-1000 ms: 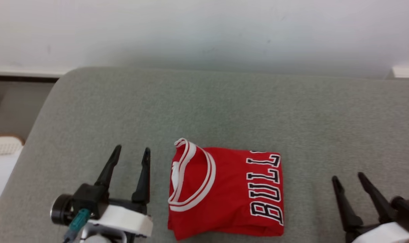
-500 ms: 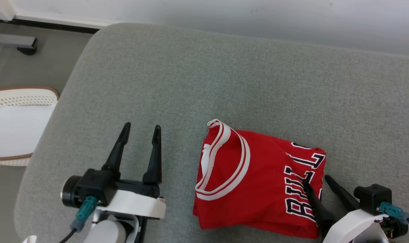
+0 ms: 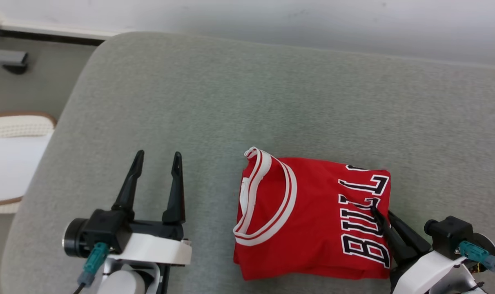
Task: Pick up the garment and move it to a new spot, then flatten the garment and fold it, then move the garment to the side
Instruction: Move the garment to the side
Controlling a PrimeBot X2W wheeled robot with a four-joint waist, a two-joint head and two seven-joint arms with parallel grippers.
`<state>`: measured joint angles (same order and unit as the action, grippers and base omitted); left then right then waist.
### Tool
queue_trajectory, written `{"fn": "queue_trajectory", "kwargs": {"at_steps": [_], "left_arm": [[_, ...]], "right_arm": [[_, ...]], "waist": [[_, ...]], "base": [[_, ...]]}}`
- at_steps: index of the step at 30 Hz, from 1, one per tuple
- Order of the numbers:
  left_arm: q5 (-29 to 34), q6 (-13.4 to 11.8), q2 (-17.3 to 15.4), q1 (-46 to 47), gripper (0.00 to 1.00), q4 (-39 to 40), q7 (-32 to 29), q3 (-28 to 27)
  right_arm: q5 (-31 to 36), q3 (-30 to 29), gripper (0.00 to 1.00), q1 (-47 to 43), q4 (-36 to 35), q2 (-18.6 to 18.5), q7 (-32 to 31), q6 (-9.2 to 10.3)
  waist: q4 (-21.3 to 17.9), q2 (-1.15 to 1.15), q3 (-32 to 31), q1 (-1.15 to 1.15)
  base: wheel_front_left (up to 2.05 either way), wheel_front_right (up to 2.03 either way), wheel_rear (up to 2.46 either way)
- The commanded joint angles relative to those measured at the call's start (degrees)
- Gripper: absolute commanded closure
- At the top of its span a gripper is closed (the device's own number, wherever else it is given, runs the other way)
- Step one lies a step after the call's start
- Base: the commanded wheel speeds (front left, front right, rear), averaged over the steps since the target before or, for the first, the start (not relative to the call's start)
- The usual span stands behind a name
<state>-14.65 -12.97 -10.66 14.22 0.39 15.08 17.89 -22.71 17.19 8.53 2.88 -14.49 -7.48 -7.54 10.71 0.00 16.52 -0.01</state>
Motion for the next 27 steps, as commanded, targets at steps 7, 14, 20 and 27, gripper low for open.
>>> {"fn": "queue_trajectory", "kwargs": {"at_steps": [7,14,20,27], "left_arm": [[1.66,1.14,-1.56,-1.14,0.0,0.69,0.06,-1.26],[2.39,2.11,-2.98,0.5,0.0,0.92,-1.06,-0.23],[2.94,2.78,-2.97,2.97,0.0,1.76,-2.53,1.39],[4.87,3.93,-2.63,8.33,0.0,3.29,-3.96,3.55]], "right_arm": [[-0.44,1.09,1.0,0.23,-3.81,-2.93,1.03,0.15],[-2.44,0.54,1.0,3.36,-0.81,-5.43,3.11,0.15],[-3.9,-1.13,1.0,7.6,2.97,-8.43,5.54,0.15],[-5.31,-5.64,1.0,16.2,9.63,-15.61,9.42,0.16]], "waist": [[-13.3,0.0,-1.67,0.01],[-24.26,0.0,-1.34,0.01],[-27.96,0.0,1.1,0.01],[-26.82,0.0,7.89,0.01]], "base": [[0.0,0.0,0.0],[0.0,0.0,0.0],[0.0,0.0,0.0],[0.0,0.0,0.0]]}}
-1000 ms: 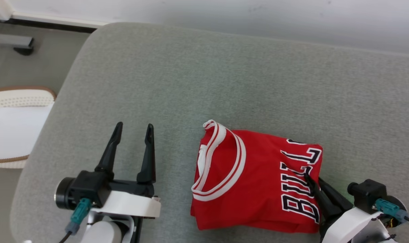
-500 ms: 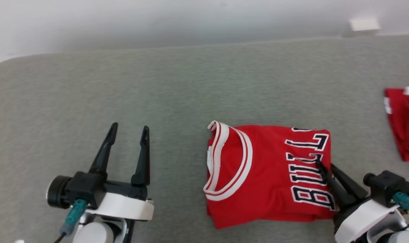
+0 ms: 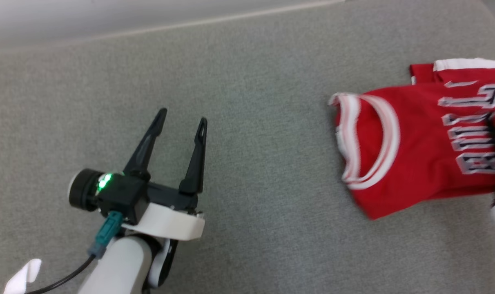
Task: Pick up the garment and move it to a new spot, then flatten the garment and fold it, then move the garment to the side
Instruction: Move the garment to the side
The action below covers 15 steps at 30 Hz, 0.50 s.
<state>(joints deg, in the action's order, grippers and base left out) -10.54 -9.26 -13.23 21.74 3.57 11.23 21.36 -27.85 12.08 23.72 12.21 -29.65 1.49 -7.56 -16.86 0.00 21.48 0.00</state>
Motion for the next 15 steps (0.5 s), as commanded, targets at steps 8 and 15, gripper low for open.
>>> {"fn": "queue_trajectory", "kwargs": {"at_steps": [8,15], "left_arm": [[2.87,1.61,0.77,7.5,0.0,1.21,-0.51,2.76],[3.84,2.29,0.83,10.8,0.0,0.48,-0.2,3.81]], "right_arm": [[-1.79,-9.19,1.0,7.93,12.63,-10.01,3.84,0.18],[1.0,-13.93,1.0,13.87,24.36,-11.23,7.38,0.18]], "waist": [[4.12,0.0,10.67,0.0],[5.31,0.0,14.69,0.0]], "base": [[0.0,0.0,0.0],[0.0,0.0,0.0]]}}
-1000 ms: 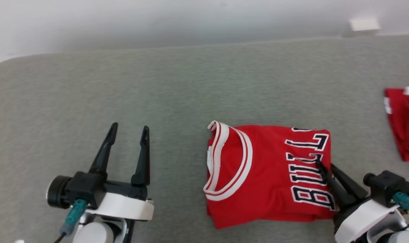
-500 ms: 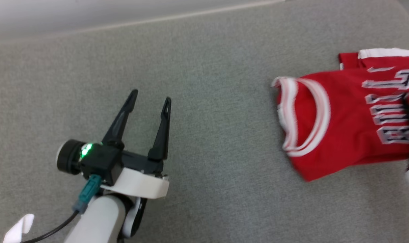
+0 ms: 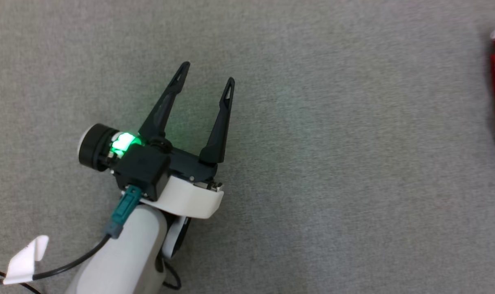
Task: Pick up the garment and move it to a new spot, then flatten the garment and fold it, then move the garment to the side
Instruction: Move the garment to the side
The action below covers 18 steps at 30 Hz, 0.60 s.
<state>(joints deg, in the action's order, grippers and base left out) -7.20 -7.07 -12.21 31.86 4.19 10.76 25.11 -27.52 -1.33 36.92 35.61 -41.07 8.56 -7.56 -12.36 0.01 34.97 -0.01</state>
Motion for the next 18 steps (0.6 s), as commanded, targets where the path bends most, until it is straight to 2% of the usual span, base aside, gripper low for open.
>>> {"fn": "queue_trajectory", "kwargs": {"at_steps": [1,2,3,4,5,6,12,15,18], "left_arm": [[0.5,0.2,-0.04,0.98,0.0,-0.35,0.34,0.21],[0.48,0.26,0.03,1.15,0.0,-0.53,0.43,0.27],[0.43,0.31,0.09,1.31,0.0,-0.79,0.52,0.39],[0.39,0.33,0.24,1.47,0.0,-0.99,0.68,0.5],[0.36,0.33,0.33,1.52,0.0,-1.13,0.84,0.63],[0.27,0.33,0.44,1.54,0.0,-1.34,0.92,0.72],[-0.77,-0.18,0.11,-0.24,0.0,-3.24,1.62,0.44],[-1.68,-0.94,-0.26,-2.16,0.0,-4.33,2.03,-0.23],[-3.06,-1.6,-0.86,-4.69,0.0,-5.3,2.15,-1.28]], "right_arm": [[0.91,-1.24,1.0,1.59,2.99,0.59,0.1,0.18],[1.09,-1.81,0.99,2.37,4.92,1.07,-0.72,0.18],[1.87,-2.01,0.72,3.18,6.36,1.31,-0.58,0.18],[2.22,-2.51,0.54,3.92,7.57,1.52,-0.18,0.18],[2.32,-3.25,0.54,4.2,9.2,1.89,-0.08,0.18],[3.12,-3.68,0.0,4.42,10.16,2.24,0.92,0.18],[6.78,-8.75,0.0,3.14,12.28,5.9,5.69,0.18],[8.24,-11.3,0.0,0.01,8.25,9.37,6.52,0.18],[9.87,-13.44,0.0,-4.42,0.63,14.25,6.57,0.17]], "waist": [[0.97,-0.01,1.48,0.01],[1.08,-0.01,1.61,0.01],[1.18,-0.01,1.69,0.01],[1.27,-0.01,1.73,0.01],[1.33,-0.01,1.69,0.01],[1.37,-0.01,1.5,0.01],[1.34,-0.01,-1.65,0.01],[1.18,-0.01,-4.47,0.01],[1.04,-0.01,-7.56,0.01]], "base": [[0.0,0.0,0.0],[0.0,0.0,0.0],[0.0,0.0,0.0],[0.0,0.0,0.0],[0.0,0.0,0.0],[0.0,0.0,0.0],[0.0,0.0,0.0],[0.0,0.0,0.0],[0.0,0.0,0.0]]}}
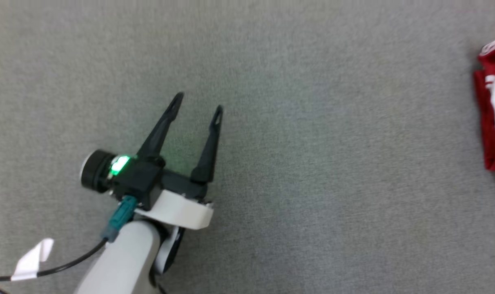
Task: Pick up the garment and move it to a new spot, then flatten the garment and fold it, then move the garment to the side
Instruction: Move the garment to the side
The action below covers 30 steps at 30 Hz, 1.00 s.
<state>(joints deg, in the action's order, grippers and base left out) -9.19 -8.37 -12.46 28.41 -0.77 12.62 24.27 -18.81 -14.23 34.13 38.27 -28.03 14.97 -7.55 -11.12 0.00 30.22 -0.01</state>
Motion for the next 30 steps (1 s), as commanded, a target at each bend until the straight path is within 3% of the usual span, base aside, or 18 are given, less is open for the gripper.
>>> {"fn": "queue_trajectory", "kwargs": {"at_steps": [1,9,13,22,30], "left_arm": [[-1.32,-0.56,-0.79,-2.09,0.0,-0.55,0.4,-0.9],[-4.99,-2.56,-1.29,-8.82,0.0,-2.84,1.34,-4.06],[-6.43,-3.24,-1.35,-11.18,0.0,-3.95,1.73,-5.68],[-8.47,-3.93,-1.9,-16.18,0.0,-6.29,2.48,-9.13],[-7.97,-2.28,-1.38,-20.48,0.0,-8.22,2.56,-8.44]], "right_arm": [[1.62,-0.74,0.0,-3.58,-5.06,3.3,0.15,0.16],[4.15,2.31,0.0,-16.74,-23.94,16.71,-1.52,0.16],[4.51,4.67,0.0,-21.15,-30.29,20.18,-4.51,0.16],[5.93,9.29,0.0,-28.22,-39.27,23.42,-9.7,0.16],[6.62,10.32,0.0,-34.03,-41.83,24.43,-12.52,0.16]], "waist": [[-0.2,0.0,-3.68,0.01],[2.27,0.0,-10.58,0.01],[4.95,0.0,-12.95,0.01],[10.39,0.0,-18.25,0.01],[11.0,0.0,-23.59,0.01]], "base": [[0.0,0.0,0.0],[0.0,0.0,0.0],[0.0,0.0,0.0],[0.0,0.0,0.0],[0.0,0.0,0.0]]}}
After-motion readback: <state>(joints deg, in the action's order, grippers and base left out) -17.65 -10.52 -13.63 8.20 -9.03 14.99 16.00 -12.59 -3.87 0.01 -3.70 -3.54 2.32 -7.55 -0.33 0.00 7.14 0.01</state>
